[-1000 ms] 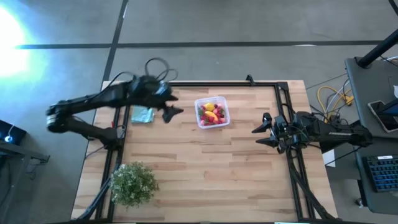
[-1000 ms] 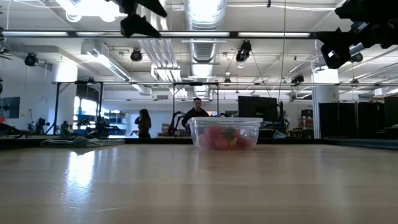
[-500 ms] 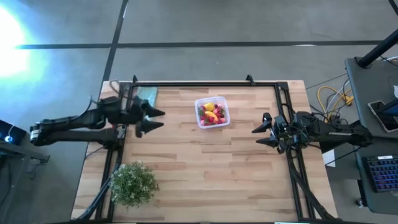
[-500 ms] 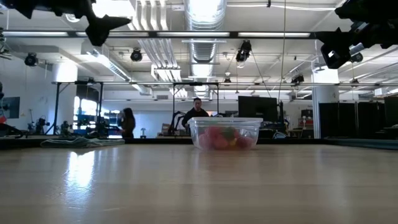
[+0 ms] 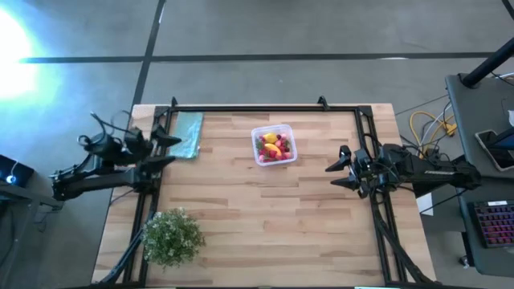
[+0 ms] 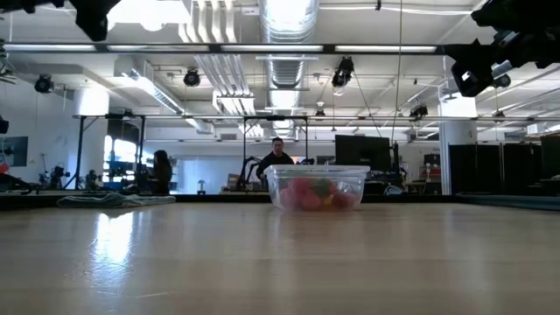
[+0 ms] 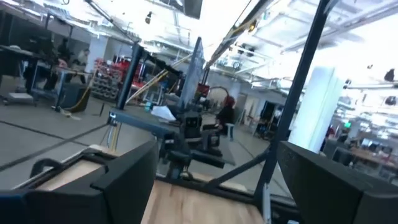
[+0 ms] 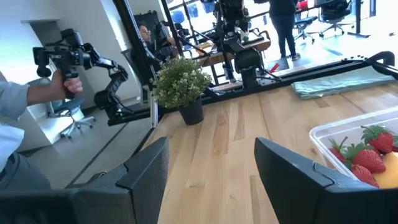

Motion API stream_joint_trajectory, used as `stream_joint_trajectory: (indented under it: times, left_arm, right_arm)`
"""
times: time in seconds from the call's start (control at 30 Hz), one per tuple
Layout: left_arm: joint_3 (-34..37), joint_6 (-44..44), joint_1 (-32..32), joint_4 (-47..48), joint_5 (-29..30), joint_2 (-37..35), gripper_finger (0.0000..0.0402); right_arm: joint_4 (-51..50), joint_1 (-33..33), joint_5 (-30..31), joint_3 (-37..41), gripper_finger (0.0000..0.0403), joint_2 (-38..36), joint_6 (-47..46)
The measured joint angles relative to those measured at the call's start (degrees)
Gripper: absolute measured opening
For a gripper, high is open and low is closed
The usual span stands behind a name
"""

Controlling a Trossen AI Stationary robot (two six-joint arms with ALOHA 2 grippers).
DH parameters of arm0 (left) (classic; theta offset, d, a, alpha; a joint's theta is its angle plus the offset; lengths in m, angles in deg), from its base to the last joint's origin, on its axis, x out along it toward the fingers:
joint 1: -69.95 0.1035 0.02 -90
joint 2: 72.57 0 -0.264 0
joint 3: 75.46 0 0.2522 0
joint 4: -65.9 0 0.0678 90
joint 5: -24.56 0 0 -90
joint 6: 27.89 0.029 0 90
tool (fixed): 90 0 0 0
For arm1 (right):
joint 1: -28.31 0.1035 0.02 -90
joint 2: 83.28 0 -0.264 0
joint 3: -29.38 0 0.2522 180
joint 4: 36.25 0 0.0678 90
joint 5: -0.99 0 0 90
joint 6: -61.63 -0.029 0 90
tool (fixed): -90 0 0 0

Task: Pick and placing Produce into tupperware
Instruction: Return to Home Position

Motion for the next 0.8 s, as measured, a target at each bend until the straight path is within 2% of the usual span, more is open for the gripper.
stream_joint_trajectory:
  times: [0.1,0.23,0.37,0.43,0.53,0.63,0.7,0.8]
  left_arm:
    - [1.89,1.05,0.0,-0.54,0.27,-3.2,0.0314]
    - [5.65,0.64,0.0,-1.0,1.13,-7.46,0.0314]
    - [10.38,-0.46,0.0,-5.19,1.1,-8.18,0.0314]
    - [11.87,-0.58,0.0,-7.68,1.11,-7.9,0.0314]
    - [14.58,-2.0,0.0,-10.1,1.09,-7.47,0.0314]
    - [16.44,-1.97,0.0,-12.12,1.39,-8.22,0.0314]
    - [17.85,-1.75,0.02,-12.88,3.1,-8.22,0.0314]
    - [20.09,-2.03,0.02,-13.13,6.36,-7.96,0.0314]
  right_arm:
    - [0.03,0.0,0.02,0.0,0.0228,-0.01,0.49]
    - [0.4,0.0,0.18,0.02,0.0228,-0.03,7.42]
    - [3.7,0.01,5.14,-0.05,0.0228,-0.14,17.3]
    - [-0.63,-0.03,6.09,-0.13,0.0228,-0.42,17.56]
    - [-7.45,-0.01,2.28,0.07,0.0228,-2.23,12.39]
    - [-6.29,0.01,-1.79,0.01,0.0228,-4.99,13.31]
    - [-6.81,0.01,0.05,0.0,0.0228,-6.84,16.27]
    - [-9.74,-0.01,6.71,0.0,0.0228,-9.48,18.95]
